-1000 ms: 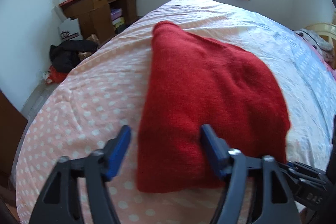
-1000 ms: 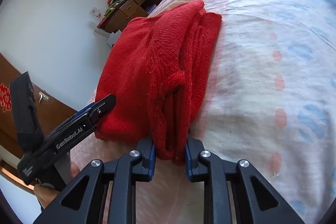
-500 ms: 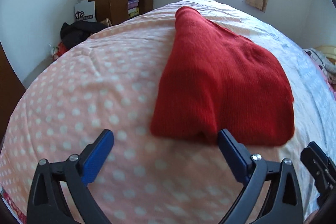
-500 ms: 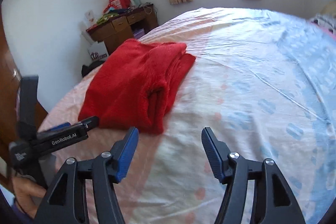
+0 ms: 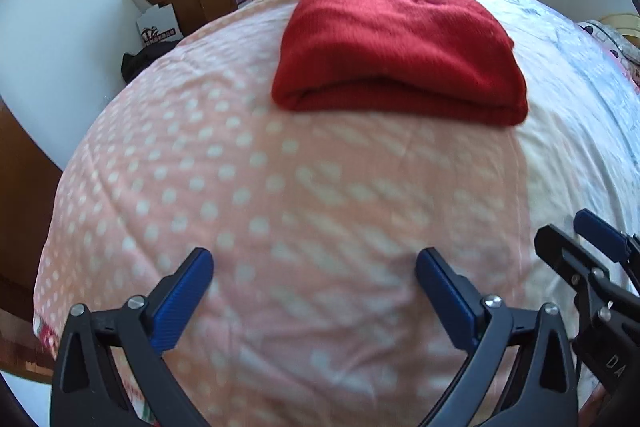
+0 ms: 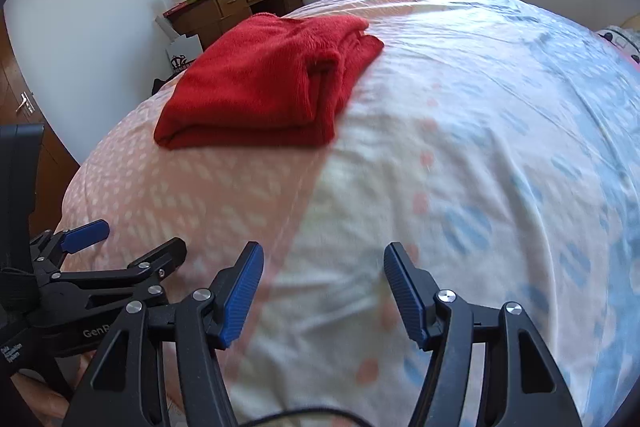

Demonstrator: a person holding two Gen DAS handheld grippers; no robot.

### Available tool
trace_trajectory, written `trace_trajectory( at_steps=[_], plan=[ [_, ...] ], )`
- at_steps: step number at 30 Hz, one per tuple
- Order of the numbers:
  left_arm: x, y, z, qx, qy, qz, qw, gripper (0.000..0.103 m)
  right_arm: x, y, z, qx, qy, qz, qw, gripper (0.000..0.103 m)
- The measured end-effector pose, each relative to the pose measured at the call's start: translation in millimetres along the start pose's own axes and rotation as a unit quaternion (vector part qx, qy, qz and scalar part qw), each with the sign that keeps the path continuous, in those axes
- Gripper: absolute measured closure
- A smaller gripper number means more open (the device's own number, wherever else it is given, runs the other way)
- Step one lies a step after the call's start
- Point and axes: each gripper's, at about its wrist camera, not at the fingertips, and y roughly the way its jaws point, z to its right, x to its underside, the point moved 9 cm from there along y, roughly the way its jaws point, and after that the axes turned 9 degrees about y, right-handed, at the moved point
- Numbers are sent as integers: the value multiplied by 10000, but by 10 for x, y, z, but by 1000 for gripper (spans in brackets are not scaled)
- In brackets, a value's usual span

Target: Fold small clothes

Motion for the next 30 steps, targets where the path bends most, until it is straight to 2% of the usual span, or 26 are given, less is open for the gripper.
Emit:
trace_trajectory(
  at_steps=[5, 10, 15, 17, 20, 23, 30],
  plan=[
    [229, -115, 39, -2, -49, -138, 9999, 0, 226, -182, 47, 143, -67, -46, 9999, 39],
    [428, -310, 144, 30, 71, -113, 9999, 0, 374, -431, 68, 323, -195, 36, 9993, 39],
    [462, -515, 219, 18, 36, -113, 9999, 0, 466, -656, 110, 412, -140, 32, 9990, 38],
    [450, -680, 264, 94, 27, -24, 9999, 0, 427, -821, 106, 442, -186, 171, 9987, 38],
    [367, -997, 268, -17, 97, 328, 9994, 0, 315, -1098, 124, 433, -149, 479, 9978, 37],
    [309, -1270, 253, -241, 163, 632, 9976, 0, 219, -1366, 150, 438, -112, 803, 9957, 24],
    [222, -1636, 207, -43, -46, 1053, 9944, 0, 103, -1839, 210, 409, -53, 1336, 9902, 24]
  ],
)
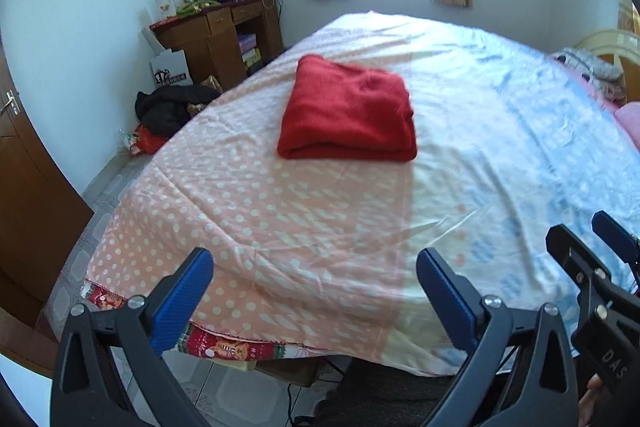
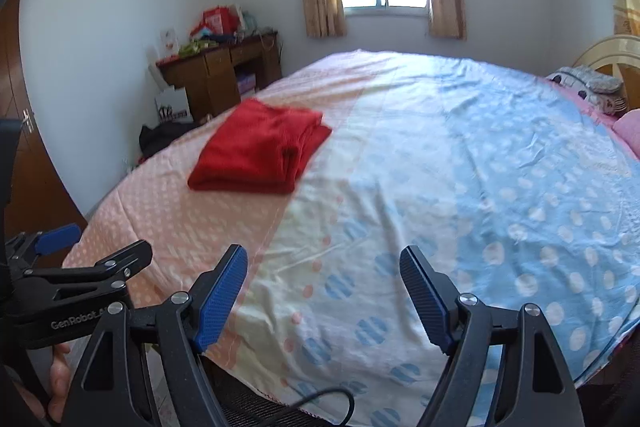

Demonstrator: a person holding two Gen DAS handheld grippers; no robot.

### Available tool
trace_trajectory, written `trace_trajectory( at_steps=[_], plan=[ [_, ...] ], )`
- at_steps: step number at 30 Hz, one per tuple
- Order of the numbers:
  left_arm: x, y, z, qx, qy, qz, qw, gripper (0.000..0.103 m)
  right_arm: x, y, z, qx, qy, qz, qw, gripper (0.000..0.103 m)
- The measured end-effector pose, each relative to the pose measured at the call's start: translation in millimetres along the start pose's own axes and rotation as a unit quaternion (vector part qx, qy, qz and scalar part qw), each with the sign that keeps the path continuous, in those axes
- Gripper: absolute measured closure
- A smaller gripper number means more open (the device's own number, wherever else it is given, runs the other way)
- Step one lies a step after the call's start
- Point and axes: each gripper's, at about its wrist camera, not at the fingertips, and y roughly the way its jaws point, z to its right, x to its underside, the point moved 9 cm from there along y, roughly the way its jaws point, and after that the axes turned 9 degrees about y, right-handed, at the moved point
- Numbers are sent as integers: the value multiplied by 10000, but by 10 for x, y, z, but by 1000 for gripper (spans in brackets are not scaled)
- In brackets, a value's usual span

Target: Fold small clothes

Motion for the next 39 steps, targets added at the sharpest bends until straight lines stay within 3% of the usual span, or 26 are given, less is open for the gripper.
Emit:
trace_trajectory(
  at_steps=[5, 9, 15, 21, 26, 33, 39],
  plan=[
    [-123, -242, -33, -34, -138, 419, 9990, 0, -201, -302, -11, -111, 78, 403, 9991, 24],
    [-194, -411, -52, 157, -301, 700, 9970, 0, -323, -515, -78, -157, 97, 686, 9975, 23],
    [-265, -502, -105, -234, -150, 980, 9948, 0, -530, -809, -250, -196, -5, 1126, 9934, 15],
    [-297, -600, -190, -238, -269, 1124, 9930, 0, -793, -986, -450, -146, -213, 1481, 9886, 14],
    [-396, -878, -314, -675, -238, 1639, 9839, 0, -960, -1135, -601, -258, -206, 1761, 9838, 14],
    [-495, -1192, -363, -854, -169, 2239, 9707, 0, -842, -1313, -627, -227, -88, 2210, 9750, 10],
    [-504, -1232, -272, -789, -69, 2292, 9702, 0, -813, -1381, -569, -108, -97, 2347, 9720, 10]
  ],
)
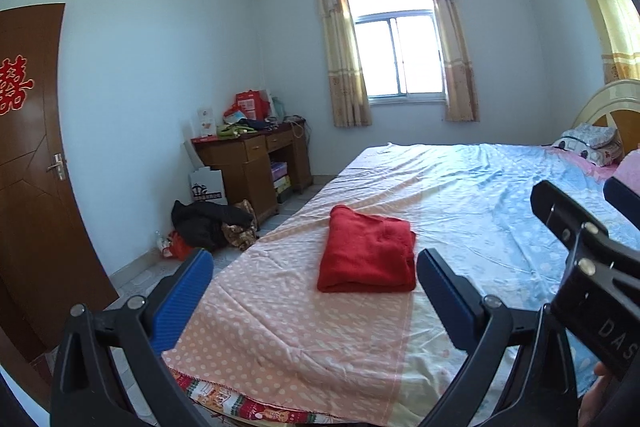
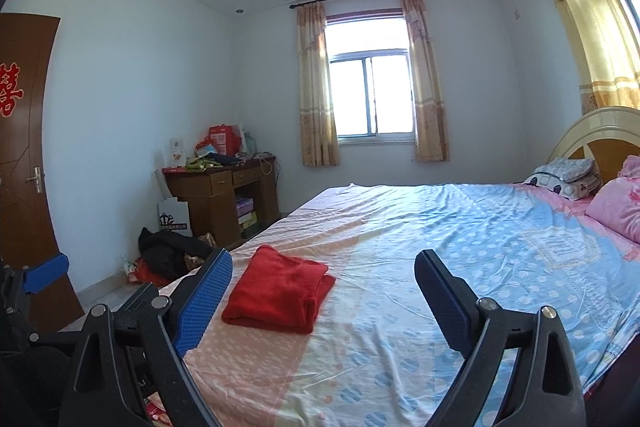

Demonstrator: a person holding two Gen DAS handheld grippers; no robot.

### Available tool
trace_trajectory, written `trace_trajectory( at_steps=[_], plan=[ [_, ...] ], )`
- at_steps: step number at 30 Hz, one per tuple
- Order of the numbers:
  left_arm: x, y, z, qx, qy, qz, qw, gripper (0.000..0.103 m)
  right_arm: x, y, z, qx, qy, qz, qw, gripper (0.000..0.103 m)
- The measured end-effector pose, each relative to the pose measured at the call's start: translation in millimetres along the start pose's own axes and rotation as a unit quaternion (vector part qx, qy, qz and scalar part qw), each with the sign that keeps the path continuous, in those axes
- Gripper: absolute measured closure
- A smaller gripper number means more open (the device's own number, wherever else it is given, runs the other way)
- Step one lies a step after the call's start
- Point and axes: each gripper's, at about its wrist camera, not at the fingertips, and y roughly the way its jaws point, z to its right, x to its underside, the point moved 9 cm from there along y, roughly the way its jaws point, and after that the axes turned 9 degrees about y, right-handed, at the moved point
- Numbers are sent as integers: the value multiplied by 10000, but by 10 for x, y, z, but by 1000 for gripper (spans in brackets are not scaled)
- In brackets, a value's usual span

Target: Fold small clothes

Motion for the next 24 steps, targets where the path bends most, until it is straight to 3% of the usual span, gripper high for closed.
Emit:
trace_trajectory(
  at_steps=[9, 24],
  plan=[
    [9, 10, 61, 52, 57, -2, 10000, 0, 32, 48, 190, 91, 407, -166, 9990, 10],
    [53, 38, 51, 93, -33, -147, 9998, 0, 95, 81, 196, 79, 381, -217, 9990, 10]
  ],
)
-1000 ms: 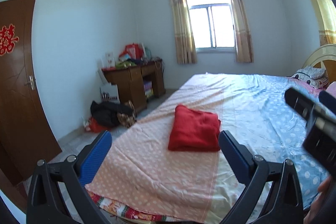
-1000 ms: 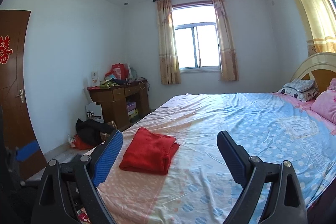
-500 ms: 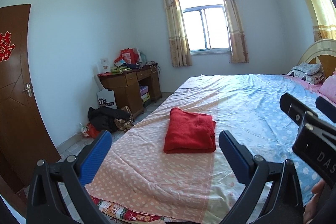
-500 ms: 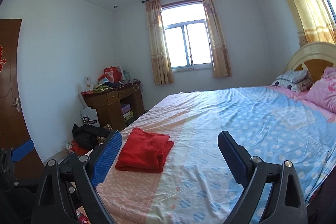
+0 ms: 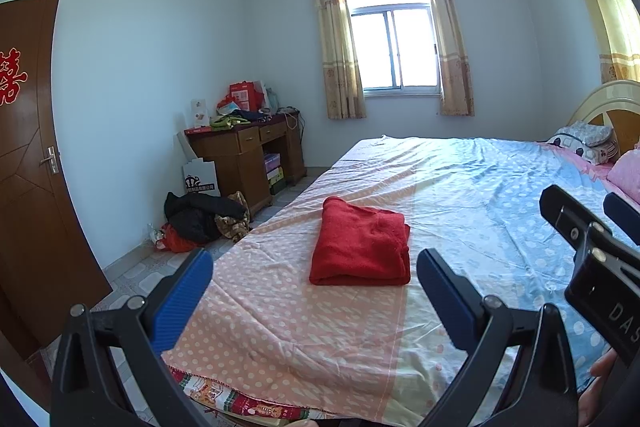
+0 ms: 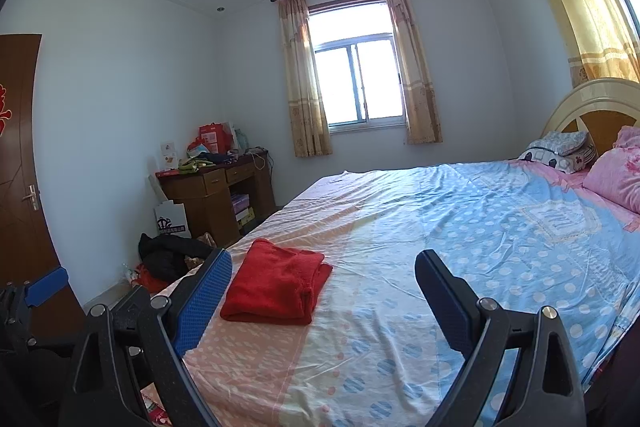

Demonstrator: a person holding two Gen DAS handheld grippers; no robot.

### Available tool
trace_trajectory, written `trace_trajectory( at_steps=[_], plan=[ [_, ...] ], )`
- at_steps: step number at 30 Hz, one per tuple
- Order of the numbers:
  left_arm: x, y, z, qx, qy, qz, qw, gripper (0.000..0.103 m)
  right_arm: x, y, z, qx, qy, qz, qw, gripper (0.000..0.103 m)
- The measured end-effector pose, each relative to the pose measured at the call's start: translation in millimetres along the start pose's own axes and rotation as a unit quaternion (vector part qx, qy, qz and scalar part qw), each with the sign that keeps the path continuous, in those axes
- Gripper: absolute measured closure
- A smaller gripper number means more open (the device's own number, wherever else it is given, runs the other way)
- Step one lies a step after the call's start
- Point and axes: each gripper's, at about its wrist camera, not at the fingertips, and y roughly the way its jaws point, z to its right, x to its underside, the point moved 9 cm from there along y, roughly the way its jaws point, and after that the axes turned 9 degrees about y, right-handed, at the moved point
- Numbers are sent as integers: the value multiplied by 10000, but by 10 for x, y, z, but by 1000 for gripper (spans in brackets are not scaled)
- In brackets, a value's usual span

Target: Fold small clothes

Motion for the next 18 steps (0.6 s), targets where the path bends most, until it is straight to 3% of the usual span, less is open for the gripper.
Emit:
trace_trajectory(
  at_steps=[18],
  plan=[
    [17, 23, 40, 43, -45, -105, 9999, 0, 34, 35, 7, -17, -31, -19, 10000, 10]
  ],
)
